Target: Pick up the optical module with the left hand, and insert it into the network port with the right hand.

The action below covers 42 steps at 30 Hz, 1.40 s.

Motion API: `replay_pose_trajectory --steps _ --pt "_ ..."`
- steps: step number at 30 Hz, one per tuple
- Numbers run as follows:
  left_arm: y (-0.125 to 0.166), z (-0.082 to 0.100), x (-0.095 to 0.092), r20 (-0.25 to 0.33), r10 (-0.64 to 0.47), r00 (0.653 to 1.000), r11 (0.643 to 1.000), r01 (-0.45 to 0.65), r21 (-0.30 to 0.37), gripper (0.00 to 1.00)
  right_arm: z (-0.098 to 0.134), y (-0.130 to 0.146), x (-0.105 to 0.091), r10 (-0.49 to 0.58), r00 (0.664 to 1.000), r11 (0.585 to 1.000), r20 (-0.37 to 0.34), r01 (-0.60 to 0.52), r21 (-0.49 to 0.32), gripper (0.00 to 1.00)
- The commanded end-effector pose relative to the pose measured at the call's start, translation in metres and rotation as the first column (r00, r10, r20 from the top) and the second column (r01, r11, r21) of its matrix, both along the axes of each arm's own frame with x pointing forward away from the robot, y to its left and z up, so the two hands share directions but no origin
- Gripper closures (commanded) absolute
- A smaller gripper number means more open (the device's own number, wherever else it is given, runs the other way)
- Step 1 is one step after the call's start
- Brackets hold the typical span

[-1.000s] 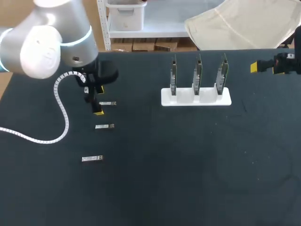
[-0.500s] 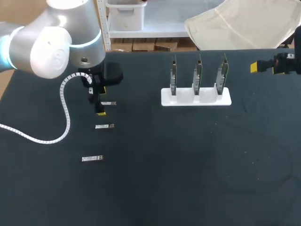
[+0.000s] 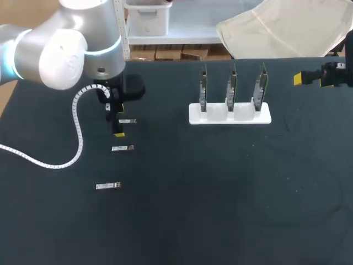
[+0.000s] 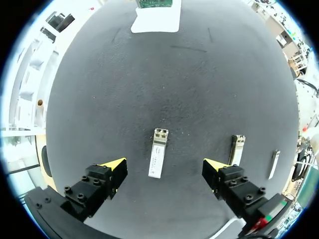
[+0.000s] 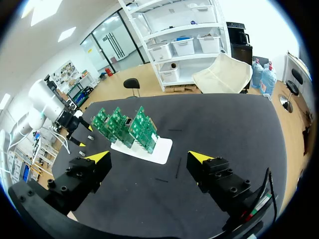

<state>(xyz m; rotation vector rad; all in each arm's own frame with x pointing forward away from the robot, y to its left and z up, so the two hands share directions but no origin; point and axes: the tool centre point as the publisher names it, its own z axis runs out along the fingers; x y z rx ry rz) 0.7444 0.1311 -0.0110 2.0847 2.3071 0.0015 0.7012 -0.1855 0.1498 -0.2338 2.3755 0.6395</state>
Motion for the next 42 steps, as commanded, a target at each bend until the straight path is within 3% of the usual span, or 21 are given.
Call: replay_pose_trajectory --steps 1,8,34,35,37,42 --pt "-0.0011 -0.0002 0.0040 -0.015 -0.001 1.000 1.000 0.001 0.014 0.00 0.0008 0.0007 -0.0014 -0.005 1.000 1.000 0.000 0.005 -0.004 0.00" --pt "0.0002 -0.0027 0.0045 -0.041 -0.007 0.999 1.000 0.007 0.017 0.00 0.0008 0.0007 -0.0014 -0.005 1.000 1.000 0.000 0.005 -0.004 0.00" --pt "0.0050 -0.0082 0.0052 -0.056 0.004 0.998 1.000 -0.002 0.025 0.00 0.0008 0.0007 -0.0014 -0.005 1.000 1.000 0.000 0.005 -0.004 0.00" --pt "0.0051 -0.0082 0.0055 -0.057 0.004 0.998 1.000 -0.002 0.024 0.56 0.0008 0.0007 -0.0014 -0.005 1.000 1.000 0.000 0.005 -0.004 0.00" --pt "0.0052 -0.0083 0.0057 -0.057 0.002 0.998 1.000 -0.001 0.022 1.00 0.0008 0.0007 -0.0014 -0.005 1.000 1.000 0.000 0.005 -0.004 0.00" --pt "0.0055 -0.0086 0.0061 -0.059 -0.002 0.998 1.000 0.003 0.020 1.00 0.0008 0.0007 -0.0014 -0.005 1.000 1.000 0.000 0.005 -0.004 0.00"
